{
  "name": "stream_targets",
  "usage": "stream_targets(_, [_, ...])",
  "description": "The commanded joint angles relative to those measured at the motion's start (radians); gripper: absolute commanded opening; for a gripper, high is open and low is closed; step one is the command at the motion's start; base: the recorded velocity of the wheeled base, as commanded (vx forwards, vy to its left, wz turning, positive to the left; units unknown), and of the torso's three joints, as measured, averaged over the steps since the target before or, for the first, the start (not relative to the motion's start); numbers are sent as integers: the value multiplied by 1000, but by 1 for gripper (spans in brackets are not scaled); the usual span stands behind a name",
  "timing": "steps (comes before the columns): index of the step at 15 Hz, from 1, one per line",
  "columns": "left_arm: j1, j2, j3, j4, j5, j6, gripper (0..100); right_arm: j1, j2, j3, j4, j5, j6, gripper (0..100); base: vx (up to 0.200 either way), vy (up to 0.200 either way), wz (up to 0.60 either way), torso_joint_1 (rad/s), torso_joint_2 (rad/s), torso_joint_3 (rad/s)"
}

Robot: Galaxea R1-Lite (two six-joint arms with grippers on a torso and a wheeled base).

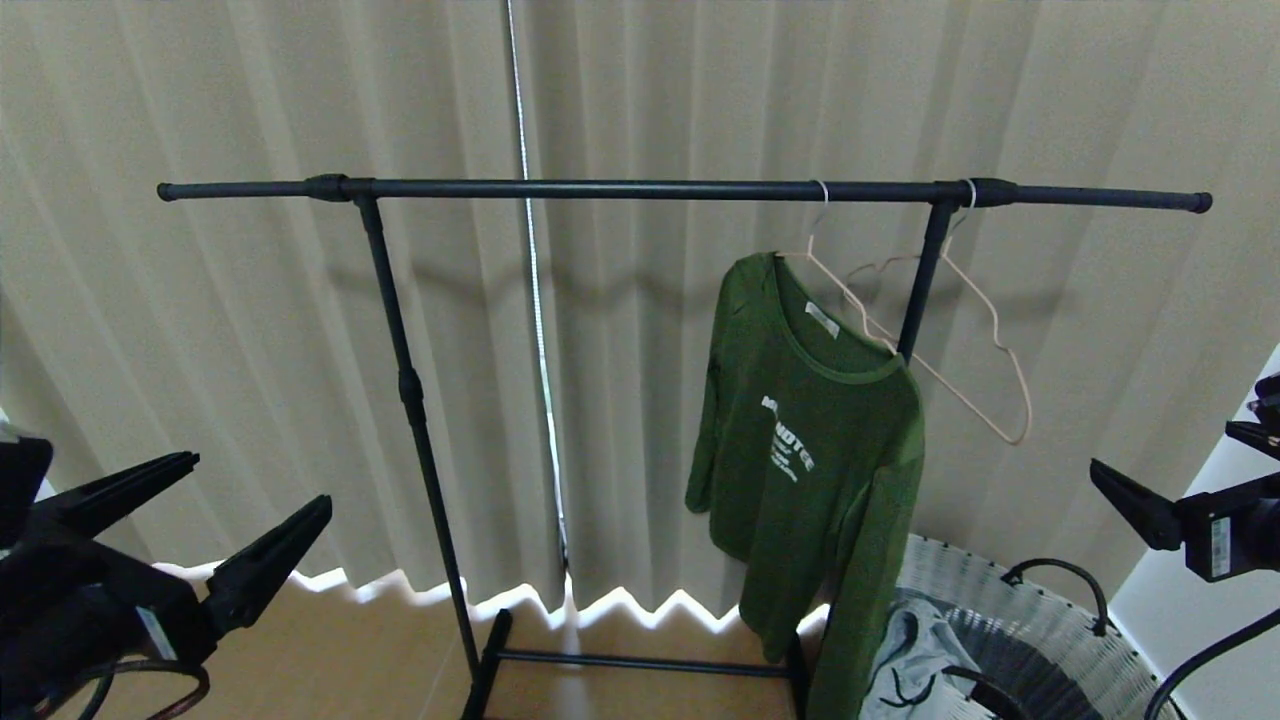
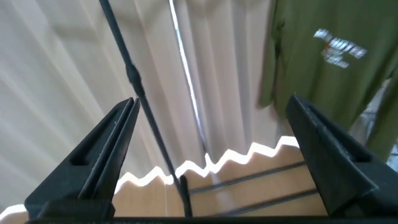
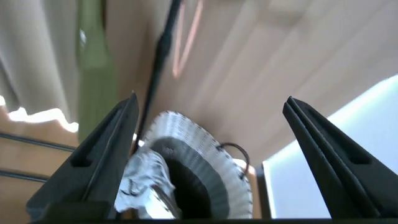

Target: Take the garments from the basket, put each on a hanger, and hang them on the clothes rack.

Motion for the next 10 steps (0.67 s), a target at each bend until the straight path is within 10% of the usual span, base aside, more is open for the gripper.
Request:
stream_targets(1, [35, 68, -119, 103, -2, -5, 100, -17, 1, 29, 0, 0, -12, 100, 0, 0, 0, 0, 0, 0])
stream_targets(4, [38, 62, -171, 280, -7, -63, 100, -25, 5, 38, 1, -1, -13, 100, 0, 0, 0, 0, 0, 0])
stream_targets(10, [32, 70, -137, 283, -10, -71, 100, -60, 10, 56, 3, -3, -15, 100, 0, 0, 0, -17, 39, 21])
